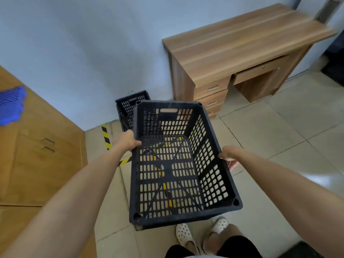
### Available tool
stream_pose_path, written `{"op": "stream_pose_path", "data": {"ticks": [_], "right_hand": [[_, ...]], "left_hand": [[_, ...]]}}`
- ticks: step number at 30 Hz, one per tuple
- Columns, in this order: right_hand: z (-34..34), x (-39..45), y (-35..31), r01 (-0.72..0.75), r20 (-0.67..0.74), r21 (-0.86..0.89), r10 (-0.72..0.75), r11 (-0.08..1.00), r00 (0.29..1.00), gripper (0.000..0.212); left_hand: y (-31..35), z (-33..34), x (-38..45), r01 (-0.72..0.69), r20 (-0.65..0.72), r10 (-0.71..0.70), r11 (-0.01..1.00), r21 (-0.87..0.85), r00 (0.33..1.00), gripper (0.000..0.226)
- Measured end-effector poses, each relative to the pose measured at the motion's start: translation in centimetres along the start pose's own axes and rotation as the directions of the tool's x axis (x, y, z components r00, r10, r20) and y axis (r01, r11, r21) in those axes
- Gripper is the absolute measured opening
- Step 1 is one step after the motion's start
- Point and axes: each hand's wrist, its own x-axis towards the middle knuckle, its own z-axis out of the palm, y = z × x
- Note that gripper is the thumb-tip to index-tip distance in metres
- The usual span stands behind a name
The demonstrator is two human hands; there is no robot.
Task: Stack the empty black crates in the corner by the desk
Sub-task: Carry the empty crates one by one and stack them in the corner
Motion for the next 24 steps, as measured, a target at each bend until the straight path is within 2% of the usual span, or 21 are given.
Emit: {"op": "stream_pose_path", "data": {"ticks": [3, 10, 15, 24], "right_hand": [[-0.4, 1.7, -2.1, -0.016, -0.002, -0.042, 0.016, 0.999, 1.0, 0.036], [-2.5, 7.0, -6.8, -0.034, 0.09, -0.183, 0.052, 0.983, 0.995, 0.041], [-6.3, 11.1, -12.7, -0.024, 0.135, -0.222, 0.055, 0.975, 0.989, 0.04], [-10.7, 15.7, -22.2, 0.158, 0.094, -0.338, -0.134, 0.928, 0.986, 0.035]], "left_hand": [[-0.6, -0.4, 1.8, 0.028, -0.036, -0.027, 0.999, 0.027, 0.999, 0.028], [0.0, -1.3, 6.4, 0.101, -0.039, -0.098, 0.992, 0.081, 0.994, 0.03], [0.9, -4.5, 11.0, 0.166, -0.05, -0.163, 0.983, 0.081, 0.985, 0.031], [-0.4, -9.1, 17.1, 0.236, -0.1, -0.226, 0.967, 0.096, 0.969, 0.029]]}}
